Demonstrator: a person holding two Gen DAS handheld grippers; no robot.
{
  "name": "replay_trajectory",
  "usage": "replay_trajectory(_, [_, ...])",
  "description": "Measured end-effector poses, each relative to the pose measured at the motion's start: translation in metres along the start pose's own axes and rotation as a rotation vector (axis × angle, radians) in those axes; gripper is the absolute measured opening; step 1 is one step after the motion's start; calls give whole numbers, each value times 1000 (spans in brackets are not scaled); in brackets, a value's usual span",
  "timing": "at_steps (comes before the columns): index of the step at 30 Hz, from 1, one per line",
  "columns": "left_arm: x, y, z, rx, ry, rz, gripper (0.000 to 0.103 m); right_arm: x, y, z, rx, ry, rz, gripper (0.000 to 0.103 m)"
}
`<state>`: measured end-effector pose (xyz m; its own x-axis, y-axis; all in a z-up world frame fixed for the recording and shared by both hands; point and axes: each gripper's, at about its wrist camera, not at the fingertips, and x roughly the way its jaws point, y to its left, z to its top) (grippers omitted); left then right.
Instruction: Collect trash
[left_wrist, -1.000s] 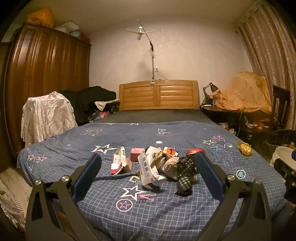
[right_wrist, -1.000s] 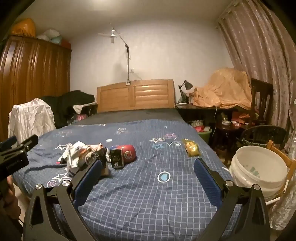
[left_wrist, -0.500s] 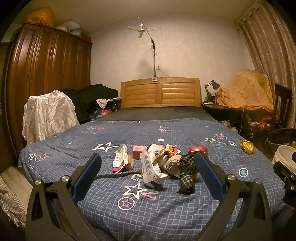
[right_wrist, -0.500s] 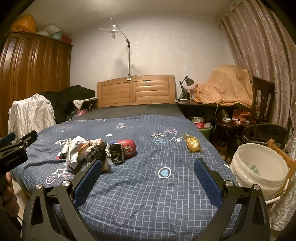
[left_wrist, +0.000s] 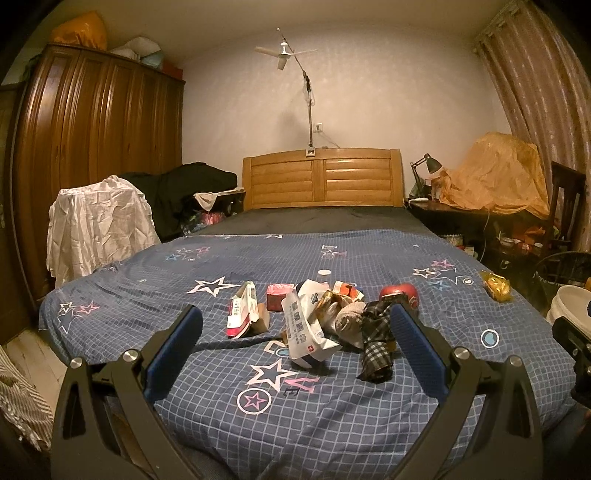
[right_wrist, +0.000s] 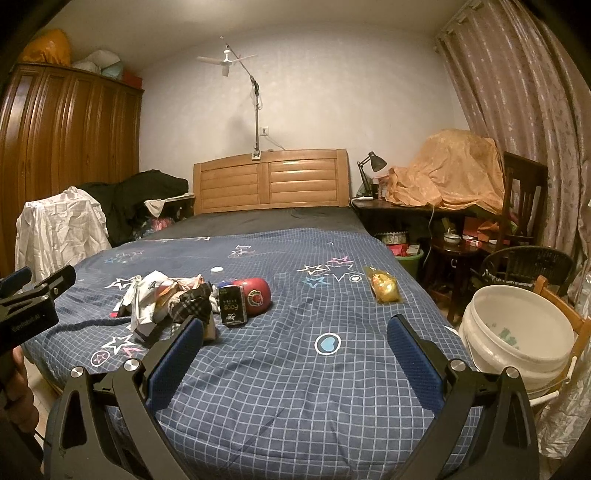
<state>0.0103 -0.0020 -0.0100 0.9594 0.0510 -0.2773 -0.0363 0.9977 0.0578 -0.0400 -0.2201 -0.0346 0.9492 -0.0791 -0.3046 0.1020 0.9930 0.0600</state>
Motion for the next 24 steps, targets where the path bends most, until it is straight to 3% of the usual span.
replay_trajectory(24, [7,0,-2,11,41,23,98,4,1,-4,-3,29,-7,99])
